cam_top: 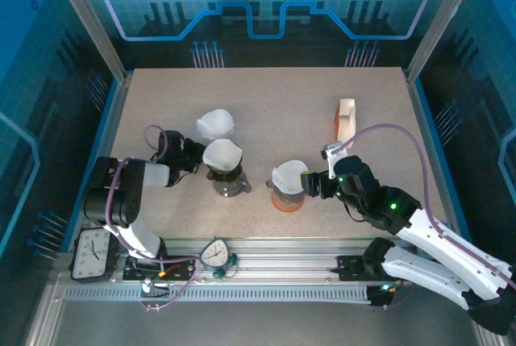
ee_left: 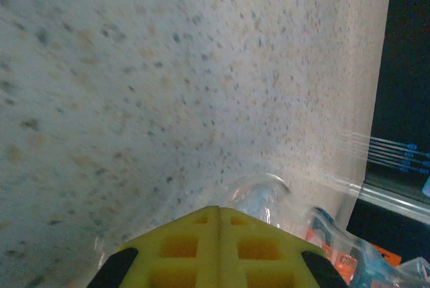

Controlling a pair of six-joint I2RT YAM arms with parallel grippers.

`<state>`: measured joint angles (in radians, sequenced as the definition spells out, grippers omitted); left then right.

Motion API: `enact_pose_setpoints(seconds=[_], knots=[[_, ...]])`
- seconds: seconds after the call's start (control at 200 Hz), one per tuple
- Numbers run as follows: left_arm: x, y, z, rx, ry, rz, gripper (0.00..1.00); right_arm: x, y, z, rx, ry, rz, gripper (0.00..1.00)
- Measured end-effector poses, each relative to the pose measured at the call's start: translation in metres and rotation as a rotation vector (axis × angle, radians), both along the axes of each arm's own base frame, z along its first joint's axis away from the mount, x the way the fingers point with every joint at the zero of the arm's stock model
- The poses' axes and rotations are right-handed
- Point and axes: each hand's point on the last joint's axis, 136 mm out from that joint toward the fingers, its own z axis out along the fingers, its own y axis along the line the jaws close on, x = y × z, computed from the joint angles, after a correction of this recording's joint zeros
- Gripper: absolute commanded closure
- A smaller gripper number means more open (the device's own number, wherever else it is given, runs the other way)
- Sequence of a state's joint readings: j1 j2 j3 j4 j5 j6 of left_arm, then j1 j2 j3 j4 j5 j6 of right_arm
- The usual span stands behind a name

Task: Place the coffee filter in the dripper

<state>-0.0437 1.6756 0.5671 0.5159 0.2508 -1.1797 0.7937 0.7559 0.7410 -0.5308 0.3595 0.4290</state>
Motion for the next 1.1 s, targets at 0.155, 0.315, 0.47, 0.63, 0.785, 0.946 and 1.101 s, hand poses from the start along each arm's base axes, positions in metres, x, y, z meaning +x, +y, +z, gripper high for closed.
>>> enact_pose_setpoints(seconds=[0.155, 0.315, 0.47, 0.63, 0.785, 0.946, 1.101], knots=[[0.002, -0.017, 0.000, -0.008, -0.012, -0.026, 1.00, 0.000, 0.000, 0.000, 0.000, 0.000, 0.000, 0.18], [0.005, -0.038, -0.001, -0.021, -0.022, -0.055, 1.00, 0.000, 0.000, 0.000, 0.000, 0.000, 0.000, 0.18], [0.011, -0.059, -0.003, -0.032, -0.030, -0.093, 1.00, 0.000, 0.000, 0.000, 0.001, 0.000, 0.000, 0.18], [0.013, -0.073, -0.001, -0.036, -0.037, -0.127, 1.00, 0.000, 0.000, 0.000, 0.001, 0.001, -0.001, 0.18], [0.015, -0.076, 0.001, -0.042, -0.042, -0.135, 1.00, 0.001, 0.001, -0.002, 0.002, 0.012, -0.007, 0.18], [0.016, -0.064, 0.002, -0.044, -0.034, -0.111, 1.00, 0.001, 0.001, -0.005, -0.002, 0.020, -0.010, 0.18], [0.015, -0.029, 0.023, -0.022, -0.058, -0.045, 0.87, 0.001, 0.001, -0.005, 0.001, 0.022, -0.013, 0.18]])
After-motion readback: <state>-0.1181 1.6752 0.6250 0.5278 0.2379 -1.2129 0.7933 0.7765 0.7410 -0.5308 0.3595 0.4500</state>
